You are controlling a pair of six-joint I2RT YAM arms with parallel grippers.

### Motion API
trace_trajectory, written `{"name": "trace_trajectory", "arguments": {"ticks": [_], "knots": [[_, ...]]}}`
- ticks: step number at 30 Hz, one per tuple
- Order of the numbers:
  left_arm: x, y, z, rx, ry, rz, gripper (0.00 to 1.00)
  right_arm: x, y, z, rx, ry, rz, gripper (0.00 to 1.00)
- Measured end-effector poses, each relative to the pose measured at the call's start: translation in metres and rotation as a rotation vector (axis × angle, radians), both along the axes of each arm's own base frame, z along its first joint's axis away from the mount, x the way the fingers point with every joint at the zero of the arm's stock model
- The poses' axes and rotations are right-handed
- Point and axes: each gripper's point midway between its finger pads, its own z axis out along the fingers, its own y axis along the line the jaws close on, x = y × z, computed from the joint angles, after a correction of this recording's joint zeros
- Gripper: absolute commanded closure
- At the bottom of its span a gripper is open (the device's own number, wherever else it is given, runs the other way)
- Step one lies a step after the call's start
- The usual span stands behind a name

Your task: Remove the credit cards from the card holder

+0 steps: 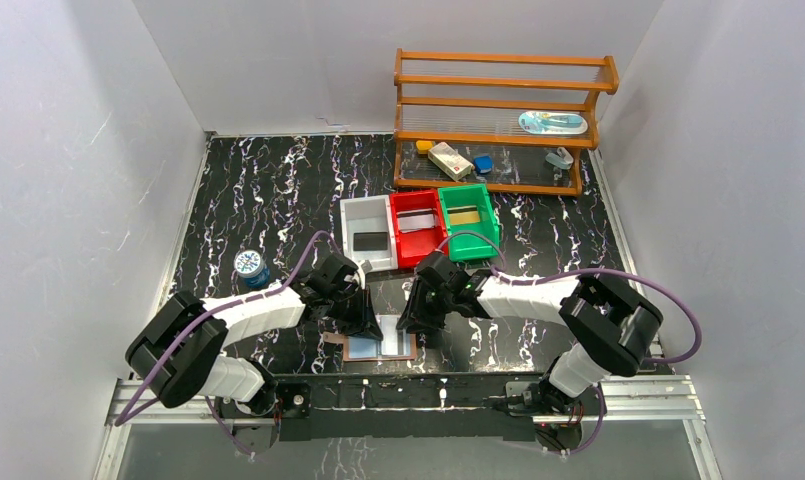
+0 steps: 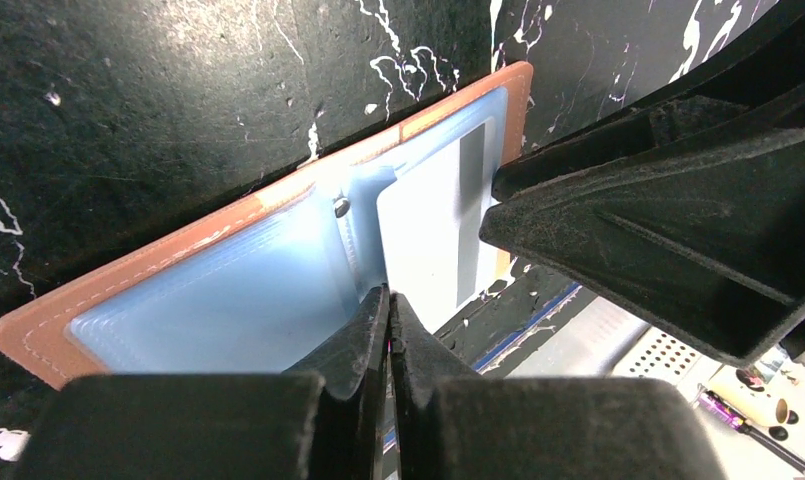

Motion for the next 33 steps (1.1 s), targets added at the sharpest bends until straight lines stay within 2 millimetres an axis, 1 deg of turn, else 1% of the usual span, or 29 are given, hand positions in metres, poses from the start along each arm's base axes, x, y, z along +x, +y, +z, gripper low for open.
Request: {"name": "trace_trajectory", "arguments": {"ticks": [5, 7, 9, 12, 15, 18, 23, 33], "knots": [[-0.0001, 0.0003, 0.0011, -0.001, -0.004, -0.002, 1.00, 0.0001, 0.0002, 0.0002, -0.001, 0.001, 0.000, 0.60], [-0.0004, 0.0005, 0.0010, -0.001, -0.003, -0.001, 0.92, 0.0002, 0.0003, 0.0001, -0.002, 0.001, 0.000, 0.60], [-0.0006, 0.0007, 0.0007, -0.001, -0.003, -0.001, 0.88, 0.0001, 0.0004, 0.0000, -0.002, 0.002, 0.000, 0.60], [-0.0002, -0.0001, 0.0007, -0.006, -0.004, 0.001, 0.85, 0.0001, 0.0004, -0.0002, -0.002, 0.003, 0.001, 0.60], [-0.0007, -0.0015, -0.0005, -0.015, 0.005, 0.008, 0.84, 0.0001, 0.0007, -0.0002, -0.002, 0.003, 0.001, 0.59], [-0.0019, -0.0037, -0.0028, -0.034, 0.015, 0.017, 0.87, 0.0001, 0.0008, -0.0001, -0.002, 0.004, 0.002, 0.59], [-0.0048, -0.0070, -0.0055, -0.062, 0.041, 0.030, 1.00, 0.0003, 0.0007, -0.0002, -0.001, 0.006, 0.001, 0.59], [-0.0043, -0.0024, -0.0031, -0.040, 0.024, 0.032, 1.00, 0.0004, 0.0004, -0.0005, -0.002, 0.009, 0.000, 0.59]]}}
